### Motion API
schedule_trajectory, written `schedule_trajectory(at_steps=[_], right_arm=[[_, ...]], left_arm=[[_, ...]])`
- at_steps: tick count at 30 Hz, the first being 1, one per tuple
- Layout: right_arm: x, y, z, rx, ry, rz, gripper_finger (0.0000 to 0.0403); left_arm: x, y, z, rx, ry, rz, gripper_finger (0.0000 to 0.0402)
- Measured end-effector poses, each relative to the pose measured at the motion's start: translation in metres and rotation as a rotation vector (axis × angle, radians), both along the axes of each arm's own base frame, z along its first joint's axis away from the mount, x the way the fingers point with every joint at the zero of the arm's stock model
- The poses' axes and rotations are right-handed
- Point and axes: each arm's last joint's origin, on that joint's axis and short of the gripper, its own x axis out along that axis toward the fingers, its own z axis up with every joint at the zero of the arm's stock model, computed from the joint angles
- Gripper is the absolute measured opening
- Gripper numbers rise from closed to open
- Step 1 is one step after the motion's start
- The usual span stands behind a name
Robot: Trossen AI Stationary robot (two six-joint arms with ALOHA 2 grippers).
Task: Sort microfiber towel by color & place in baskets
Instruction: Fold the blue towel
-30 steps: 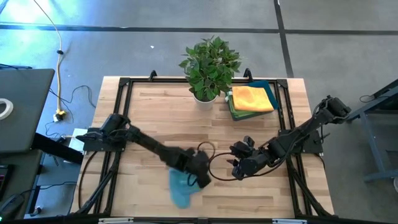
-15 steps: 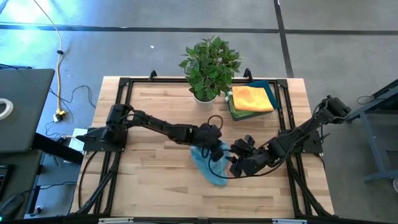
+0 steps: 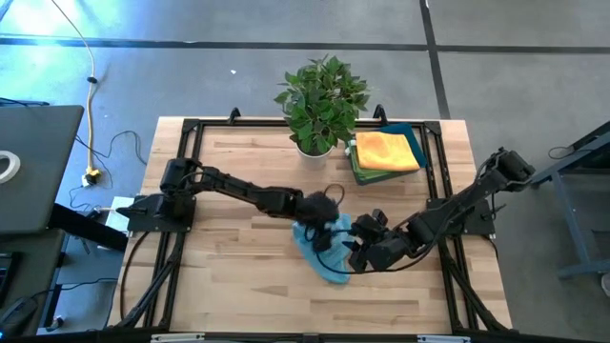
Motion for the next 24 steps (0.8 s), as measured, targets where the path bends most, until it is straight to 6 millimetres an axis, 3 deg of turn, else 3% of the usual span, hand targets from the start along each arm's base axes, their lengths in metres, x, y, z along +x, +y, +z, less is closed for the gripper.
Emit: schedule_trajectory(at_steps=[6, 12, 17, 24], right_arm=[[0.014, 0.009, -0.031, -0.069, 0.083, 0.018, 0.0158], [0.030, 0.019, -0.056, -0.059, 0.085, 0.031, 0.0158], [0.035, 0.022, -0.060, -0.054, 0.058, 0.044, 0.0158], [0.037, 0.024, -0.058, -0.032, 0.025, 0.041, 0.0158]], left_arm=[[-0.022, -0.030, 0.004, 0.101, 0.191, -0.241, 0.0185], [-0.042, -0.050, -0.002, 0.392, 0.407, -0.416, 0.0180], [-0.041, -0.057, -0.003, 0.600, 0.429, -0.461, 0.0176], [-0.041, -0.051, -0.003, 0.610, 0.436, -0.424, 0.0159]])
